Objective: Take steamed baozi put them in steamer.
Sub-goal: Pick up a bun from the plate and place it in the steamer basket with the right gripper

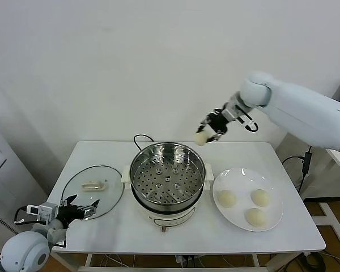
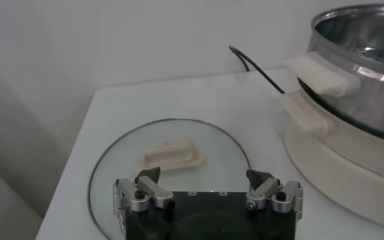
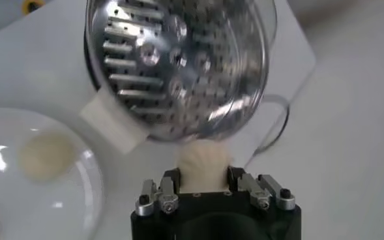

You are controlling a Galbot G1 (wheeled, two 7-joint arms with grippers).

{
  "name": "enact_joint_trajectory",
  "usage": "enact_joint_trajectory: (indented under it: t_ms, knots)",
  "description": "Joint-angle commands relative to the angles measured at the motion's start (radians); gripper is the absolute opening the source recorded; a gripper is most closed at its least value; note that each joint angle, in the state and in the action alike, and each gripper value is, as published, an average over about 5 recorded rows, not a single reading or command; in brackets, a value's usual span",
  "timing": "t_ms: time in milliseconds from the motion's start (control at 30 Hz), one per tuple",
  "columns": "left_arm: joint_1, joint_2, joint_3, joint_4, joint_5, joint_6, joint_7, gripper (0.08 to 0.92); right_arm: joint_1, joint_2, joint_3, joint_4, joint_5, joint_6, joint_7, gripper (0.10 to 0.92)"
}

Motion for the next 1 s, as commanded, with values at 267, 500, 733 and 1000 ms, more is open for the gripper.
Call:
enact_joint_trajectory:
  t_ms: [267,500,733,1000]
  knots:
    - [-0.002,0.01,0.002,0.003,0.0,0.001,0.0,0.823,-0.142,0.195,0.085,-0.038,-0.384,0.298,0.006,0.467]
    - [-0.004,0.013,0.003,0.008,0.0,0.001,0.001,0.823,-0.236,0.211,0.141,-0.056,-0.535,0.298,0.002,0.467]
    - [-0.006,0.011,0.008,0.007,0.0,0.002,0.001,0.823,-0.301,0.234,0.19,-0.092,-0.623,0.298,0.009,0.466]
    - [-0.009,0.009,0.01,0.004,0.0,0.004,0.001,0.823,-0.328,0.257,0.215,-0.127,-0.648,0.298,0.027,0.48]
